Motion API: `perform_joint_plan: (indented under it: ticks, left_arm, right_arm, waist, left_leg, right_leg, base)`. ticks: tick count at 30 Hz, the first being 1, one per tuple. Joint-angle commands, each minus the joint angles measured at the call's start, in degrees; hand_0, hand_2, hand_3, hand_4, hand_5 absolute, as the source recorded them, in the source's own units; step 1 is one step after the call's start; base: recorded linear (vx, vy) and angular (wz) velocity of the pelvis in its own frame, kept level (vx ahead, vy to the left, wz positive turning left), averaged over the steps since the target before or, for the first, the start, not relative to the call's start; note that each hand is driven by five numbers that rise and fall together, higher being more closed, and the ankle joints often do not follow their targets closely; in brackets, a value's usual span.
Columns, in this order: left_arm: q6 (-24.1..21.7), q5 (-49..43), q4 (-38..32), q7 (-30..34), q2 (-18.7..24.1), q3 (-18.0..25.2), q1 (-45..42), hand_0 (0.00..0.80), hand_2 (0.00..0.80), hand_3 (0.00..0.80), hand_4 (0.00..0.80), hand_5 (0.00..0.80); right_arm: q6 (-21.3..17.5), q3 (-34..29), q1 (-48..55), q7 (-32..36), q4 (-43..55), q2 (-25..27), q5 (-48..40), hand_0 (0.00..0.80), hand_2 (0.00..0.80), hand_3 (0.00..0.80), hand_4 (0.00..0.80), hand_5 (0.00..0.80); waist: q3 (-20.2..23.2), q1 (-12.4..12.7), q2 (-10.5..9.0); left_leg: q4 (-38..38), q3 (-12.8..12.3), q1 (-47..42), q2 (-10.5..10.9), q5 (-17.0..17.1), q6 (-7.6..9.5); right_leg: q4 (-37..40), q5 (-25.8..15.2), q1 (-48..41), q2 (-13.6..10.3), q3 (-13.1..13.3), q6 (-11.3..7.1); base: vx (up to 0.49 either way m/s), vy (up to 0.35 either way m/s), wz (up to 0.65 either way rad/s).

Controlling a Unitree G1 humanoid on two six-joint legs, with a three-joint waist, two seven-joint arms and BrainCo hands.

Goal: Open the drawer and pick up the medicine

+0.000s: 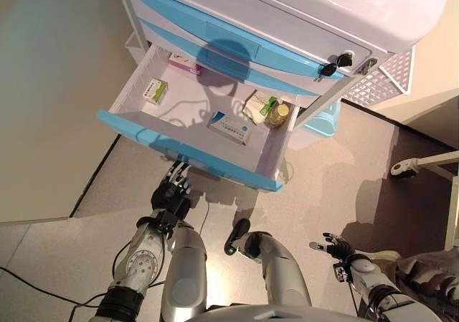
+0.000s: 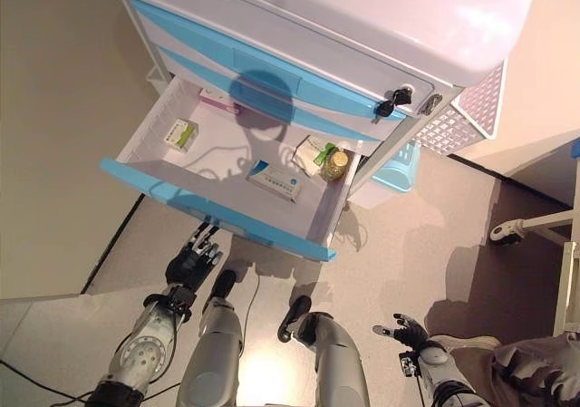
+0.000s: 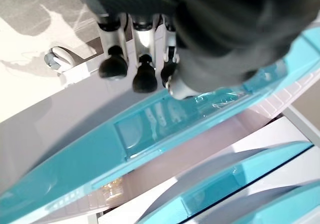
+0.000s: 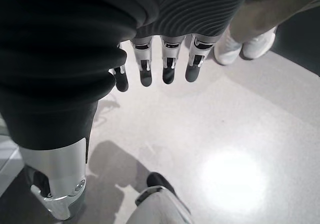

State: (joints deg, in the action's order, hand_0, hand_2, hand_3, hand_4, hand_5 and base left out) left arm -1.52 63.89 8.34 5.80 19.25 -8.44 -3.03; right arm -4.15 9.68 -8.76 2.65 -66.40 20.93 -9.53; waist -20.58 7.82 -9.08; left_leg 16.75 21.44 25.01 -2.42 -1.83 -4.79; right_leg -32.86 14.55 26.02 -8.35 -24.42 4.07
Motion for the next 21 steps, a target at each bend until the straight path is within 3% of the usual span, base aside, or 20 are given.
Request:
perform_joint_plan:
  ticks: [1,2,3,4,5,6,8,9,10,11,21]
  left_arm:
    - [-3.4,0.7,-13.5,5.0,1.5,1.6,-0.9,0.800,0.800,0.800,0.800,0.800]
    - [-3.3,0.7,-13.6,5.1,1.8,1.4,-1.1,0.800,0.800,0.800,0.800,0.800]
    - [-3.2,0.4,-13.7,5.2,2.3,1.3,-1.2,0.624,0.624,0.624,0.624,0.624]
    - [-3.1,0.3,-13.9,5.3,2.5,1.3,-1.4,0.195,0.195,0.195,0.195,0.195]
    - [-3.1,0.3,-13.9,5.3,2.5,1.3,-1.4,0.195,0.195,0.195,0.195,0.195]
    - [-2.8,0.0,-14.3,5.4,3.2,1.2,-1.7,0.000,0.000,0.000,0.000,0.000]
    - [-2.6,-0.2,-14.4,5.5,3.6,1.1,-1.9,0.000,0.000,0.000,0.000,0.000]
    - [-2.5,-0.1,-14.4,5.6,3.7,1.0,-1.9,0.000,0.000,0.000,0.000,0.000]
    - [-2.4,-0.3,-14.1,5.6,3.7,1.0,-2.1,0.000,0.000,0.000,0.000,0.000]
    - [-2.3,-0.3,-14.1,5.6,3.8,1.0,-2.1,0.000,0.000,0.000,0.000,0.000]
    - [-2.6,-3.9,-12.8,4.6,4.7,2.4,-3.2,0.000,0.000,0.000,0.000,0.000]
  right_arm:
    - [0.2,0.6,2.1,-1.0,-0.3,2.8,-0.1,0.000,0.000,0.000,0.000,0.000]
    - [0.2,0.6,2.1,-1.0,-0.5,2.7,-0.2,0.000,0.000,0.000,0.000,0.000]
    - [0.2,0.6,2.0,-1.0,-0.6,2.8,-0.2,0.000,0.000,0.000,0.000,0.000]
    - [0.2,0.6,2.1,-0.9,-0.6,2.8,-0.2,0.000,0.000,0.000,0.000,0.000]
    - [0.2,0.6,2.1,-0.9,-0.6,2.8,-0.2,0.000,0.000,0.000,0.000,0.000]
    - [0.2,0.7,2.0,-0.8,-0.5,2.7,-0.4,0.000,0.000,0.000,0.000,0.000]
    - [0.3,0.9,2.0,-0.8,-0.4,2.7,-0.5,0.000,0.000,0.000,0.000,0.000]
    - [0.3,0.8,1.9,-0.8,-0.3,2.6,-0.5,0.000,0.000,0.000,0.000,0.000]
    - [0.3,1.0,1.9,-0.8,-0.2,2.7,-0.5,0.000,0.000,0.000,0.000,0.000]
    - [0.3,0.9,1.8,-0.8,-0.2,2.6,-0.5,0.000,0.000,0.000,0.000,0.000]
    - [0.9,0.2,2.7,-0.8,-1.3,2.4,-0.1,0.000,0.000,0.000,0.000,0.000]
  waist:
    - [2.4,1.5,0.34]
    - [2.5,1.5,0.34]
    - [2.6,1.7,0.35]
    - [2.8,1.7,0.35]
    - [2.8,1.7,0.35]
    - [3.1,1.8,0.17]
    - [3.4,1.8,-0.37]
    - [3.4,2.0,0.05]
    - [3.7,1.8,-0.45]
    - [3.6,2.0,-0.02]
    - [7.7,1.3,0.21]
  left_leg:
    - [1.5,1.0,5.1,6.1,5.3,2.37]
    - [1.4,1.2,5.2,6.2,5.3,2.38]
    - [1.3,1.3,5.2,6.2,5.3,2.42]
    - [1.3,1.4,5.2,6.3,5.3,2.46]
    - [1.3,1.4,5.2,6.3,5.3,2.46]
    - [1.2,1.5,5.2,6.4,5.2,2.48]
    - [1.5,1.3,4.7,6.6,3.3,2.60]
    - [1.1,1.5,5.3,6.6,5.1,2.60]
    - [1.4,1.3,4.7,6.7,3.3,2.66]
    - [1.0,1.4,5.3,6.6,5.1,2.65]
    - [-2.5,0.3,2.6,6.3,5.5,2.85]
  right_leg:
    - [1.9,-3.5,-2.8,2.5,-1.4,-5.08]
    - [2.0,-3.4,-2.8,2.5,-1.5,-5.17]
    - [2.0,-3.4,-2.8,2.4,-1.7,-5.20]
    - [1.9,-3.4,-2.8,2.4,-1.8,-5.22]
    - [1.9,-3.4,-2.8,2.4,-1.8,-5.22]
    - [2.1,-3.4,-2.8,2.3,-2.0,-5.26]
    - [1.6,-2.0,-3.1,2.2,-1.2,-5.89]
    - [2.2,-3.6,-2.8,2.2,-2.0,-5.39]
    - [1.8,-2.2,-3.2,2.2,-1.2,-6.00]
    - [2.4,-3.7,-2.8,2.2,-2.0,-5.44]
    - [6.9,-6.3,-5.3,2.3,-0.9,-6.60]
  base:
    - [0.043,0.001,0.18]
    - [0.033,-0.005,0.15]
    - [0.036,0.003,0.19]
    - [0.025,0.004,0.15]
    - [0.034,0.012,0.17]
    - [0.029,0.010,0.11]
    - [0.072,-0.006,0.12]
    - [0.108,-0.024,0.13]
    - [-0.064,0.065,0.13]
    - [0.028,0.022,0.15]
    - [0.029,0.046,0.01]
